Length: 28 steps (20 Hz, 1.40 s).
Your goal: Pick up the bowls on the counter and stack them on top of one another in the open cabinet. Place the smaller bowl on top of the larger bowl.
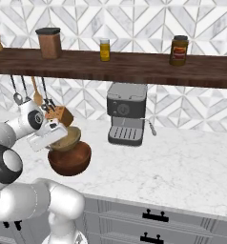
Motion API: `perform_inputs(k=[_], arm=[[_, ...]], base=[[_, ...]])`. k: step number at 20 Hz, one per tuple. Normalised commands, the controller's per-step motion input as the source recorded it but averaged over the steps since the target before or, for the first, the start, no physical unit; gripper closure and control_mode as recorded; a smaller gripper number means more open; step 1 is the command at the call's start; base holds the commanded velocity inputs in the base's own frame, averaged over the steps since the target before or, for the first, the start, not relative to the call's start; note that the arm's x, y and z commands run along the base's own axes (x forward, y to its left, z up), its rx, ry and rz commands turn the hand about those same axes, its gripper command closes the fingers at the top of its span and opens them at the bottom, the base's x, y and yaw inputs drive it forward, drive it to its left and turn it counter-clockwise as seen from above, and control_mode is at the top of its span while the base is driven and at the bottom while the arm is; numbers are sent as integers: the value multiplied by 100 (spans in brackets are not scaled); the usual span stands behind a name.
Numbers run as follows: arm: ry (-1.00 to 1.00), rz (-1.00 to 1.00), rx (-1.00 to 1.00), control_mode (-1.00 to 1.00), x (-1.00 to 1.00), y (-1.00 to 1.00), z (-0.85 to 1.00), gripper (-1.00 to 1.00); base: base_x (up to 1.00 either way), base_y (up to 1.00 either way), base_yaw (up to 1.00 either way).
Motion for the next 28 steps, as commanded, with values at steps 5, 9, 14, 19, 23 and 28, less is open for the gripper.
perform_inputs(k=[5,9,14,19,23,28], arm=[[-6,0,5,-100,-22,-60,-8,100],[-17,0,5,-100,-56,-18,3,100],[0,3,-1,-100,-12,13,0,100],[0,0,0,-100,0,0,-6,100],[2,0,0,-100,0,0,-12,-100],[-11,0,0,-100,-15,0,37,-100]], base=[[0,0,0],[0,0,0],[0,0,0],[0,0,0],[0,0,0],[0,0,0]])
